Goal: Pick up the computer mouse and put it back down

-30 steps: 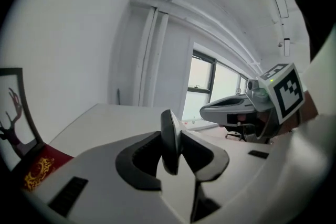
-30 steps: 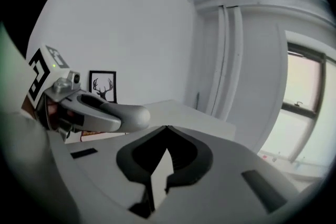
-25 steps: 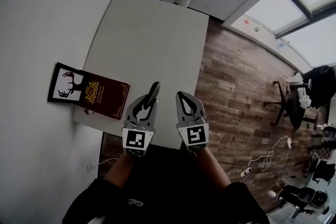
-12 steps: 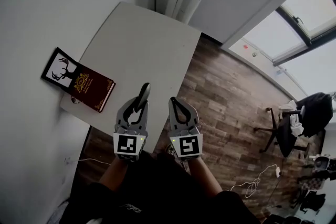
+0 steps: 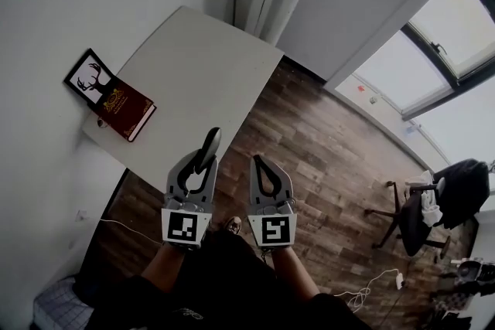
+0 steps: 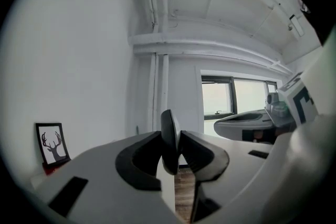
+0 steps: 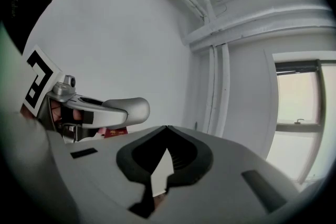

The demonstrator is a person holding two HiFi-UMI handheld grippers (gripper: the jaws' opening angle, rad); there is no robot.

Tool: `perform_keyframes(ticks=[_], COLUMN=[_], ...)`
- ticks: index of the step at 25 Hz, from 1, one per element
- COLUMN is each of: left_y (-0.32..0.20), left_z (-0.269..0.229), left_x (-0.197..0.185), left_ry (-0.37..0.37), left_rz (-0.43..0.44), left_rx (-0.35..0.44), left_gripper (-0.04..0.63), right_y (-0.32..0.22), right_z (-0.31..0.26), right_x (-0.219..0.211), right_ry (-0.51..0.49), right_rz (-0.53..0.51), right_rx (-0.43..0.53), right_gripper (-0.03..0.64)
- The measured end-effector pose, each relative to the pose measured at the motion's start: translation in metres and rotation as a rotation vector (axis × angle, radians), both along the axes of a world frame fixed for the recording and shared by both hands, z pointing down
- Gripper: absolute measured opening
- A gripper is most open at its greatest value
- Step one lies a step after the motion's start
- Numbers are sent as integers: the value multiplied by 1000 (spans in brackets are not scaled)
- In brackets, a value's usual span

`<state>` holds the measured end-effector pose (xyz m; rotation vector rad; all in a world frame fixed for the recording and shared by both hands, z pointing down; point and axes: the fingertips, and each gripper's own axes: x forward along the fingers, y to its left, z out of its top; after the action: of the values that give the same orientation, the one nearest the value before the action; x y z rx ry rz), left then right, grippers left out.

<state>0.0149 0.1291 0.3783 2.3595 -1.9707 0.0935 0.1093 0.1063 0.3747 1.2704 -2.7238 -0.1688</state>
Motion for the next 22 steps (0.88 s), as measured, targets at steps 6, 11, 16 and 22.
perform_keyframes(ticks=[6,11,16,22], left_y=[14,23,35,40], left_z=[-13,-20,-18,-18], left_x=[10,8,-2,-13], left_ry=[-35,-84,-89,-50], left_rz=[17,22,26,28], left_rx=[6,21,19,19], left_gripper=[114,114,114,114], right_y=[16,25,33,41], right_z=[-9,-12,-14,-12], right_x=[1,-8,-23,-35], right_ry=[-21,-33,-29,-13], right_rz=[-12,-23,-31,-45], right_rx=[-3,-1,10,1], right_gripper=[20,20,20,20])
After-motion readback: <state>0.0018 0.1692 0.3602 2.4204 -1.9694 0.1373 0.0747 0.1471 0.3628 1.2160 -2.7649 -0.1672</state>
